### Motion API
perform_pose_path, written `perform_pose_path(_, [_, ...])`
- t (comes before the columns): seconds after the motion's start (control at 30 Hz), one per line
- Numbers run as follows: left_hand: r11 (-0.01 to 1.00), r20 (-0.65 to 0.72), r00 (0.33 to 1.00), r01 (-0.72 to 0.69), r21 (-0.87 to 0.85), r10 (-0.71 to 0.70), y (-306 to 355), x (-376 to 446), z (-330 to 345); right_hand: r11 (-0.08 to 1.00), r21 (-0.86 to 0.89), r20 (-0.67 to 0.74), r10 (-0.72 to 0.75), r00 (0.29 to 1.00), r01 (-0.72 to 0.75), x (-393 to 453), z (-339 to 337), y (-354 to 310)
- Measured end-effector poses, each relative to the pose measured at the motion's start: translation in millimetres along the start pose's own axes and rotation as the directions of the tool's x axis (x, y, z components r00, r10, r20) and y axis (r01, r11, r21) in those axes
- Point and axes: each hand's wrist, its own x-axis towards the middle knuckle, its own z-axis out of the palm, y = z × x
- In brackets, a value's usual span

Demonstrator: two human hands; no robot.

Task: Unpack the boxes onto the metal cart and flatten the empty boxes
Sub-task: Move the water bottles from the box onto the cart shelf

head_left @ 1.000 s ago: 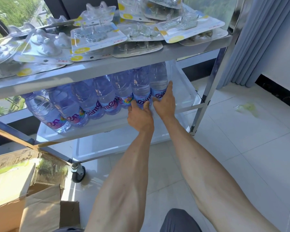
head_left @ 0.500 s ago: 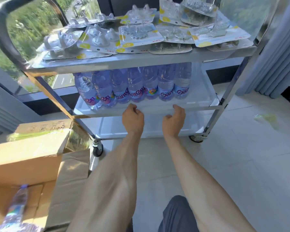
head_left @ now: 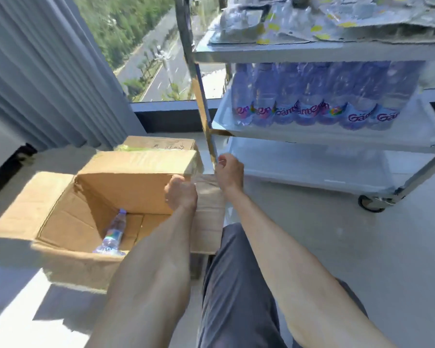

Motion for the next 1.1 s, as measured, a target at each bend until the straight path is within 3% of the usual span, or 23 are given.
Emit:
perform_pose_path(0.1, [0.990,-0.058,0.989,0.137,-0.033,-0.139,-42,40,-25,0.996,-0.086,0.194,0.030,0.981,-0.013,-15,62,-15])
perform_pose_path(0.23, [0.966,-0.047,0.966,0.256,0.031,-0.254,-107,95,-40,0.965,-0.261,0.432,0.153,0.889,-0.039,-26,148,-8])
perform_pose_path(0.37, [0.910,-0.020,0.917,0.399,0.116,-0.399,-165,143,-39,0.910,-0.372,0.452,0.350,0.821,-0.183,-36,218,13])
perform_pose_path(0.53, [0.867,0.047,0.901,0.399,0.299,-0.431,-225,191,-28,0.822,-0.516,0.439,0.495,0.750,-0.240,-69,271,60])
perform_pose_path(0.83, [0.825,0.034,0.899,0.385,0.413,-0.437,-292,261,-8,0.719,-0.693,0.598,0.615,0.514,-0.055,-101,349,124])
perform_pose_path(1.1, [0.760,-0.015,0.861,0.458,0.461,-0.509,-350,327,-4,0.792,-0.604,0.758,0.533,0.375,0.096,-120,421,147])
